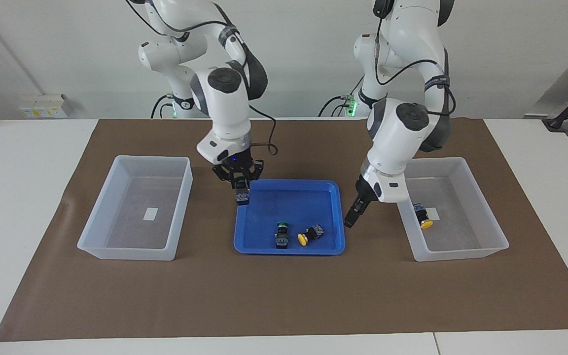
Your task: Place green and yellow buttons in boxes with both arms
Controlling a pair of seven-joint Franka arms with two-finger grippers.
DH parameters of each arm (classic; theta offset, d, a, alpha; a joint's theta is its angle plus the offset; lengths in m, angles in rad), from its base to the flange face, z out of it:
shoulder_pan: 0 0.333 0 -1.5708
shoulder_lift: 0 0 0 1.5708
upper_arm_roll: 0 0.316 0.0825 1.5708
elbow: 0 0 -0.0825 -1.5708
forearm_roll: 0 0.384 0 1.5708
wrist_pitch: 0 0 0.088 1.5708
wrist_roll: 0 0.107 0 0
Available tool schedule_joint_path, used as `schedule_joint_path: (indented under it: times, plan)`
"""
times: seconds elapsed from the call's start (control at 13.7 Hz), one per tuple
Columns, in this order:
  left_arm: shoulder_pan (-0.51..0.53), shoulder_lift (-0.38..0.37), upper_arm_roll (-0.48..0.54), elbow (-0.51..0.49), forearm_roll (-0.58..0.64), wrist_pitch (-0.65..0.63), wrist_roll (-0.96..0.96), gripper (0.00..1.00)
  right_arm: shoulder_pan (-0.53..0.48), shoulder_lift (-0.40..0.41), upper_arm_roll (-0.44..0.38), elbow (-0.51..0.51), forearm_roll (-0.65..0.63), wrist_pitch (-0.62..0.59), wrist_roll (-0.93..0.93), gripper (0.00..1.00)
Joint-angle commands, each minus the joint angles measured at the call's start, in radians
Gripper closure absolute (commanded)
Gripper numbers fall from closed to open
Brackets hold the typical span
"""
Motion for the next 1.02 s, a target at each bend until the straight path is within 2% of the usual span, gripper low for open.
schedule_joint_path:
  times: [0.0, 0.15, 0.36, 0.51, 0.95]
  plan:
    - [-0.090, 0.044, 0.020, -0.039, -0.003, 0.098, -0.147, 0.28, -0.136, -0.107, 0.001, -0.034, -0.010, -0.079, -0.101, 1.00]
    - [-0.097, 0.069, 0.020, -0.049, -0.001, 0.193, -0.248, 0.28, -0.203, -0.140, 0.001, -0.034, -0.010, -0.150, -0.175, 1.00]
    - [-0.111, 0.092, 0.020, -0.066, -0.001, 0.253, -0.290, 0.28, -0.301, -0.144, 0.002, -0.060, -0.013, -0.136, -0.307, 1.00]
    - [-0.114, 0.112, 0.020, -0.098, -0.001, 0.336, -0.318, 0.28, -0.354, -0.128, 0.002, -0.080, -0.013, -0.075, -0.379, 1.00]
    - [-0.129, 0.114, 0.018, -0.189, -0.001, 0.474, -0.338, 0.28, -0.385, -0.017, 0.002, -0.149, -0.011, 0.130, -0.384, 1.00]
